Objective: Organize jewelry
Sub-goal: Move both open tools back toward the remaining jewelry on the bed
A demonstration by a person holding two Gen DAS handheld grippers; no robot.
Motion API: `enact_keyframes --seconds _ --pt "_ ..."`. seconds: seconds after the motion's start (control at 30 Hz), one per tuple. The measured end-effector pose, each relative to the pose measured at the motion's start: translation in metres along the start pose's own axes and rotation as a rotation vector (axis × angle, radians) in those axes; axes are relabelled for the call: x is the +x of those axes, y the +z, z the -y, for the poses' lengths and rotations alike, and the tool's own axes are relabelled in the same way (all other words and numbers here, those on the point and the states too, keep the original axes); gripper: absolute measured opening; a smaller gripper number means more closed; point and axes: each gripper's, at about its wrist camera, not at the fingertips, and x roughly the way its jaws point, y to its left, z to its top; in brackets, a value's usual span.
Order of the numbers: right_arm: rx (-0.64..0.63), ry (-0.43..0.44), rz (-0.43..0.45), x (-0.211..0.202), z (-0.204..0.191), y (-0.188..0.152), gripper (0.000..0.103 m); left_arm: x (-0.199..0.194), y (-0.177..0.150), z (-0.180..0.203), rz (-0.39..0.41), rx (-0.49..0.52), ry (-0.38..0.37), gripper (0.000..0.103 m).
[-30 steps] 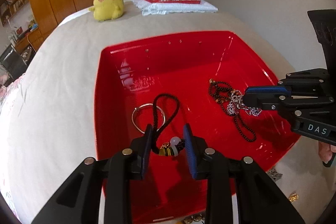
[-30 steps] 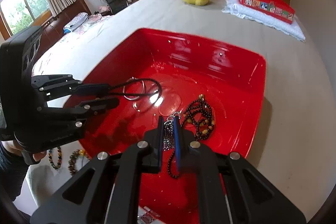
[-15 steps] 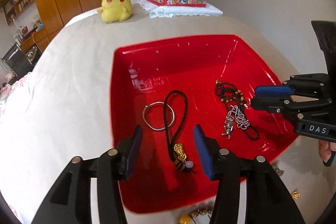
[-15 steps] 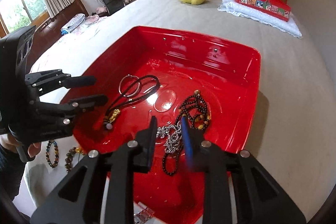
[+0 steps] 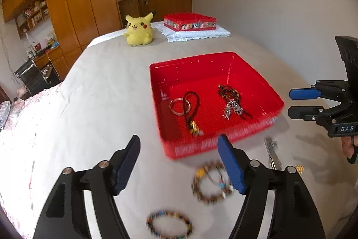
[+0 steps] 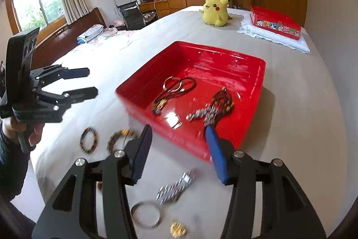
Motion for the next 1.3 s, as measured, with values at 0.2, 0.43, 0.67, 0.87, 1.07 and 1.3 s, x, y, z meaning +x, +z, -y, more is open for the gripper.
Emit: enact_keyframes --seconds 0.2,0.43,0.67,0.87,1.07,1.3 --pt "0.014 -0.016 0.009 -0.03 -0.018 -0.048 0.057 -0.042 -0.046 -0.004 0.026 -0.023 0.02 0.078" --pt "0.039 -0.07 0.005 -0.046 -0.037 -0.112 0.062 -0.058 -0.112 -0.013 -0.009 -0.085 0.04 0.081" --pt "0.102 -0.073 -0.012 -0.051 -0.044 -0.151 0.066 -0.039 -0.165 -0.004 -0.096 -0.14 0.011 0.082" --pt "0.093 -0.121 -0.057 -0.036 -0.043 -0.169 0.066 -0.014 -0.17 0.005 -0.134 -0.103 0.018 0.087" --pt "0.09 -0.15 -0.106 -0.014 -0.028 -0.174 0.065 0.011 -0.163 0.004 -0.155 -0.089 0.013 0.096" --pt "0.042 -0.168 -0.107 0.002 -0.023 -0.162 0.064 0.023 -0.154 0.002 -0.159 -0.082 0.006 0.098"
